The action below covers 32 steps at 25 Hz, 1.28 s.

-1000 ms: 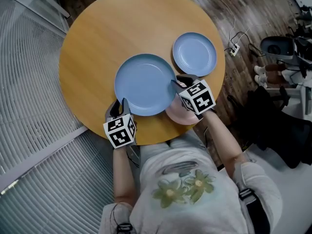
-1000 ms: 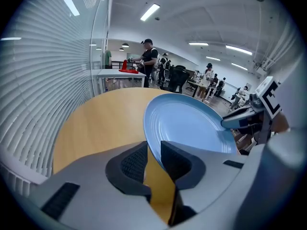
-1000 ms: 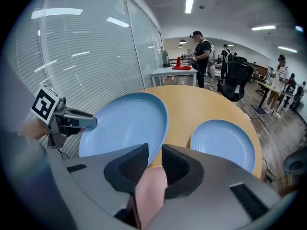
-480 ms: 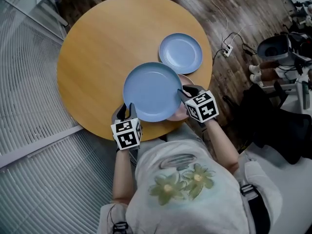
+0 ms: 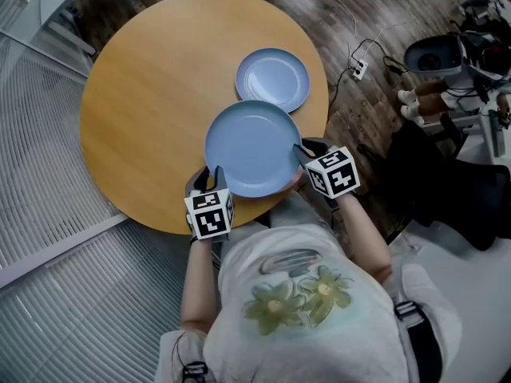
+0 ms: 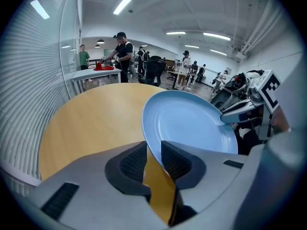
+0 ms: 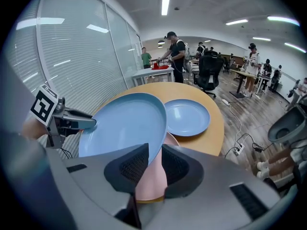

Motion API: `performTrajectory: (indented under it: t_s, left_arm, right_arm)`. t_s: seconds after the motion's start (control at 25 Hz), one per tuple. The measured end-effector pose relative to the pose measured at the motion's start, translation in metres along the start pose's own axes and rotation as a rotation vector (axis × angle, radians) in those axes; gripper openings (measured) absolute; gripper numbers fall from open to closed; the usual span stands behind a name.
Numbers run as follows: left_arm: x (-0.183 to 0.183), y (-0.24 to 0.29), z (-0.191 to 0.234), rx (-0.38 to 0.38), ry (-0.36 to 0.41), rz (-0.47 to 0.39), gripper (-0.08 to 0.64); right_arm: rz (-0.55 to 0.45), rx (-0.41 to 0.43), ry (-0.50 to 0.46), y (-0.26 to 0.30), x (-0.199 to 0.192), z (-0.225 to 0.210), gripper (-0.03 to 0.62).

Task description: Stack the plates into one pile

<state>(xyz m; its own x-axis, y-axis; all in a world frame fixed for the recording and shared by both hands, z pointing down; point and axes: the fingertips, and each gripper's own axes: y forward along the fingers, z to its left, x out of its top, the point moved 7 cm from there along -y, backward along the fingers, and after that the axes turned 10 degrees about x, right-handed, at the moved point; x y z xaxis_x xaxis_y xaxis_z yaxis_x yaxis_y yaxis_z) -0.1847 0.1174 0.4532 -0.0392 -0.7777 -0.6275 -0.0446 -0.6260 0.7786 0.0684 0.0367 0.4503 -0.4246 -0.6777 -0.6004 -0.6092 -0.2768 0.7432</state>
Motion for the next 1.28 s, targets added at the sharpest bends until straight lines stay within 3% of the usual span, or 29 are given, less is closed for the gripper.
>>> performTrajectory:
  t_s: [0.48,0.8,1.28]
  left_arm:
    - [0.015,0.011,-0.057,-0.044,0.071,0.027,0.103]
    - [-0.004,0.027,-0.063,-0.027,0.107,0.100,0.103]
    - [-0.031,0.056,-0.067,-0.003,0.146,0.162,0.103]
  right_arm:
    - [0.010,-0.042,0.072,-0.030,-0.029,-0.044,0.106]
    - [0.013,-0.015,0.092,-0.020,-0.049,-0.049,0.106]
    - [0.093,-0.015,0.116,0.008,-0.076,-0.059,0.106]
